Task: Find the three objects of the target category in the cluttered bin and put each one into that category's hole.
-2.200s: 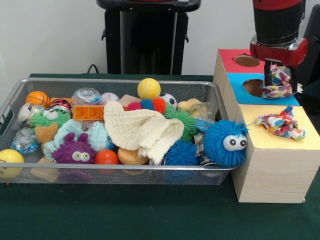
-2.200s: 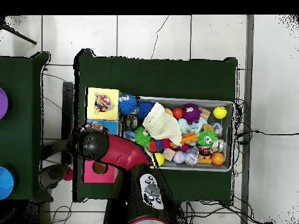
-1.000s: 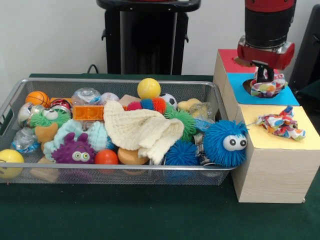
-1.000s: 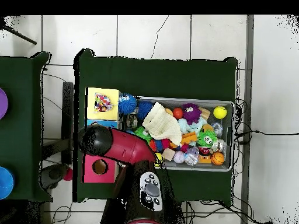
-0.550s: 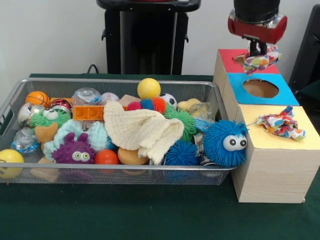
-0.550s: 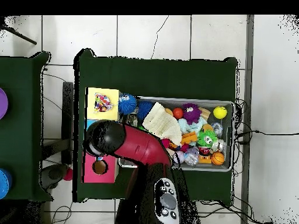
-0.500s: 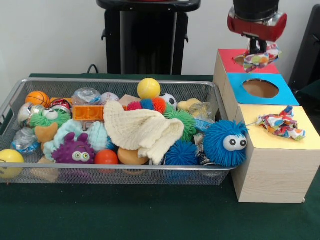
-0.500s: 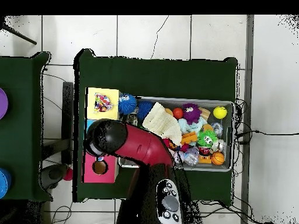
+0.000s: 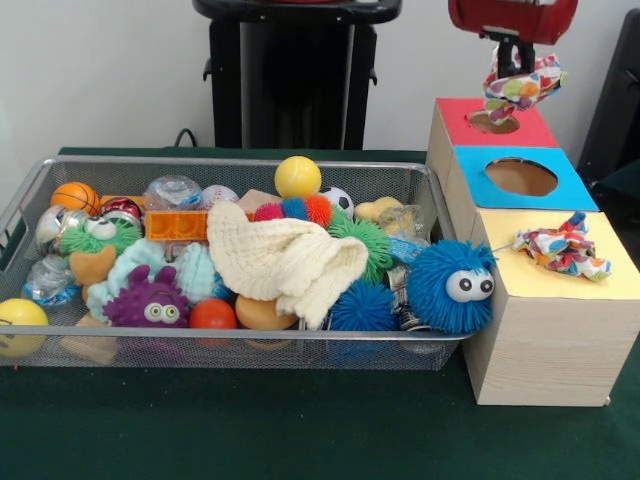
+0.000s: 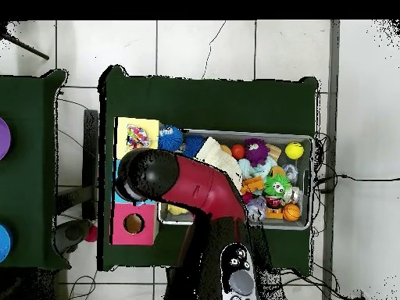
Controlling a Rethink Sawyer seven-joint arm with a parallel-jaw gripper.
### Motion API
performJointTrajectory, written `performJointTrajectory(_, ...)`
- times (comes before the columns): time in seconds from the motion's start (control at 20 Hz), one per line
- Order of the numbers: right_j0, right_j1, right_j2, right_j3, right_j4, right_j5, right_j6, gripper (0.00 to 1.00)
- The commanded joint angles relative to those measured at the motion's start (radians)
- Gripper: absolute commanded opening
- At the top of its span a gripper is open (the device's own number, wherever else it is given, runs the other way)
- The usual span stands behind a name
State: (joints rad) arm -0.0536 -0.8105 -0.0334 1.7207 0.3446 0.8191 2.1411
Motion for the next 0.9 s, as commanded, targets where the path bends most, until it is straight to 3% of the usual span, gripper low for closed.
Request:
performJointTrajectory(0.05,-0.031,0.022,0.011,-0.056,-0.033,-0.041,0.102,0.00)
performJointTrajectory(0.2,-0.033,0.026,0.015,-0.048,-0.027,-0.104,0.108,0.00)
performJointTrajectory(0.9,-0.012,0.044,0.018,-0.054,0.001,-0.218,0.166,0.00)
